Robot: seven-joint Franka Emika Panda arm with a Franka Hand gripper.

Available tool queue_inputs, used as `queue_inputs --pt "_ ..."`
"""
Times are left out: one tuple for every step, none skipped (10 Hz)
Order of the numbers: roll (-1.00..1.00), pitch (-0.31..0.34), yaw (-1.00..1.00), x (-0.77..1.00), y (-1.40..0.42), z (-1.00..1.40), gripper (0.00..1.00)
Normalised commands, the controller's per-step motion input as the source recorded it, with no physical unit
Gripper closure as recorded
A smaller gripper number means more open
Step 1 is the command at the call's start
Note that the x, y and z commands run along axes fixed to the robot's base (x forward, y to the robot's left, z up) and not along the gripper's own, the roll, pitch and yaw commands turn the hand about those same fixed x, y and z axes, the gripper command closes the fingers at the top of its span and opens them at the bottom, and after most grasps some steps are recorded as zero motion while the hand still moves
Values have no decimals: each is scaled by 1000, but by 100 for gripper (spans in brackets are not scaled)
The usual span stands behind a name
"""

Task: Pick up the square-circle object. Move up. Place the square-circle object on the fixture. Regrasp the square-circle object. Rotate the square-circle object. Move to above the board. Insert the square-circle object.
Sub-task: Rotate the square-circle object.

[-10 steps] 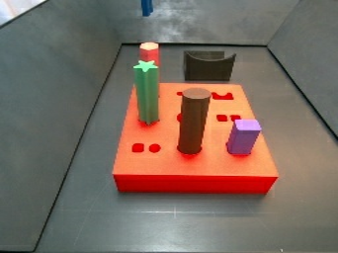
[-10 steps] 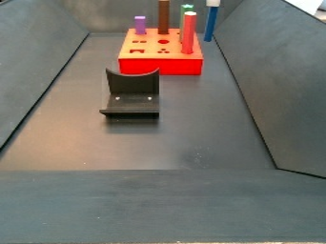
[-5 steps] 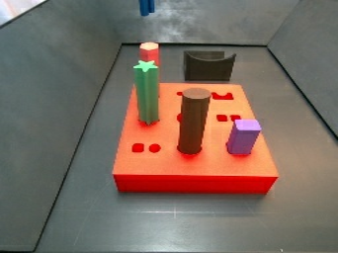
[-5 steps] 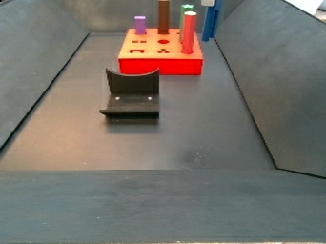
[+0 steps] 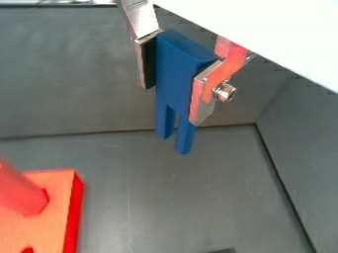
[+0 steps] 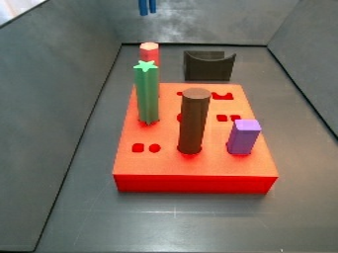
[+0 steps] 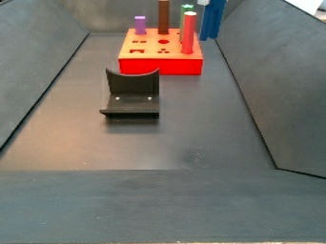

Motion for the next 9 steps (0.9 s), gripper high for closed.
queue_inputs --pt "-50 35 -1000 1 7 1 100" --pt "-56 39 -1000 1 9 1 100" --pt "-61 42 -1000 1 9 1 100" --pt "-76 53 -1000 2 10 2 100" --pt "-95 66 -1000 2 11 3 100" --pt "-117 80 -1000 3 11 4 100" --pt "-125 85 -809 5 11 6 100" --pt "-125 84 -569 7 12 8 100" --pt "-125 82 -334 10 12 11 100"
